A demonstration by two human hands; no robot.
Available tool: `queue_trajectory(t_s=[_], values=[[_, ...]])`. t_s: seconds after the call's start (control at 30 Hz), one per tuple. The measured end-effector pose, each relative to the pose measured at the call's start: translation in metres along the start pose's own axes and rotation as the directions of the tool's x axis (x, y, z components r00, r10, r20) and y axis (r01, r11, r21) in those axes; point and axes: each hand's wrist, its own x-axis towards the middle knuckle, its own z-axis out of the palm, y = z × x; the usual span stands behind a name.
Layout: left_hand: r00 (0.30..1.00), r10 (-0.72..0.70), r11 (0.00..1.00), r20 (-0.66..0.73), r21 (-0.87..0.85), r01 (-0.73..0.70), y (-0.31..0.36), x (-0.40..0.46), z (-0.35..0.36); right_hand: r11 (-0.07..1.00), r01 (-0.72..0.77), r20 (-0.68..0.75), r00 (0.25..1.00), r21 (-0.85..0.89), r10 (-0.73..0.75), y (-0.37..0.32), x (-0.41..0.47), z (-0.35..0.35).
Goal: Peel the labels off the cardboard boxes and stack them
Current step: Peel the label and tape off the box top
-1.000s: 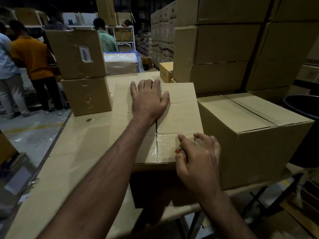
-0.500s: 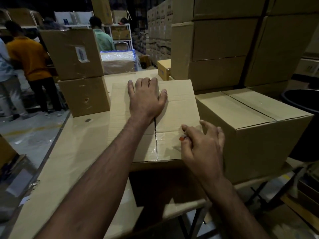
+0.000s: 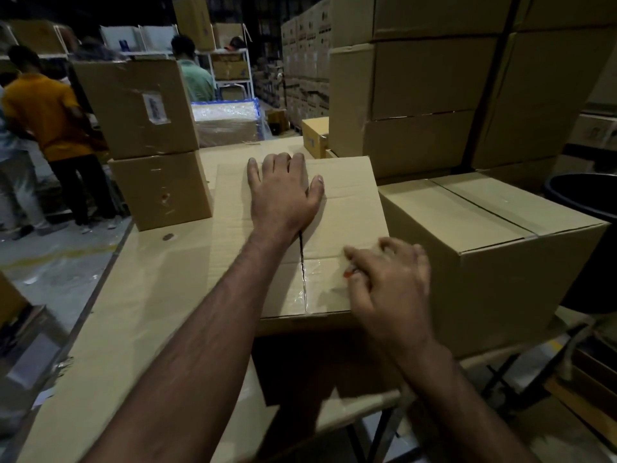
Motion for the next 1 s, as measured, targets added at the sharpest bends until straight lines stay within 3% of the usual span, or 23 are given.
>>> queue_trajectory(t_s=[0.1, 0.2, 0.37, 0.5, 0.67, 0.8, 0.93, 1.0], values=[[1.0, -0.004, 1.0, 0.006, 0.007, 0.004, 0.001, 0.0, -0.001, 0.999, -0.043, -0.03, 0.999, 0.009, 0.044, -0.007, 0.003, -0.003], [1.0, -0.002, 1.0, 0.01, 0.002, 0.002, 0.001, -0.001, -0.001, 0.992, 0.12, 0.02, 0.993, -0.042, -0.119, -0.022, -0.01, 0.009], [1.0, 0.003, 1.0, 0.009, 0.006, -0.003, 0.001, 0.0, -0.001, 0.997, -0.066, -0.041, 0.997, 0.028, 0.067, 0.007, 0.006, -0.008], [1.0, -0.004, 1.0, 0.012, 0.0, 0.004, 0.001, 0.0, -0.001, 0.993, 0.118, 0.02, 0.993, -0.008, -0.118, -0.017, -0.009, 0.009], [1.0, -0.001, 1.0, -0.008, 0.004, 0.001, 0.0, 0.001, -0.001, 0.998, -0.051, -0.082, 0.995, 0.029, 0.053, 0.01, 0.006, -0.004], [1.0, -0.003, 1.0, 0.01, 0.004, 0.003, 0.0, 0.0, -0.001, 0.993, 0.117, -0.022, 0.993, -0.001, -0.117, -0.011, -0.009, 0.012], [1.0, 0.003, 1.0, 0.013, -0.005, -0.003, -0.001, 0.0, -0.002, 0.998, -0.035, -0.094, 0.995, 0.048, 0.039, 0.012, 0.007, -0.003], [1.0, -0.005, 1.0, 0.02, 0.004, 0.005, 0.0, 0.001, -0.002, 0.999, 0.03, -0.057, 0.998, 0.024, -0.029, 0.0, 0.003, 0.002]])
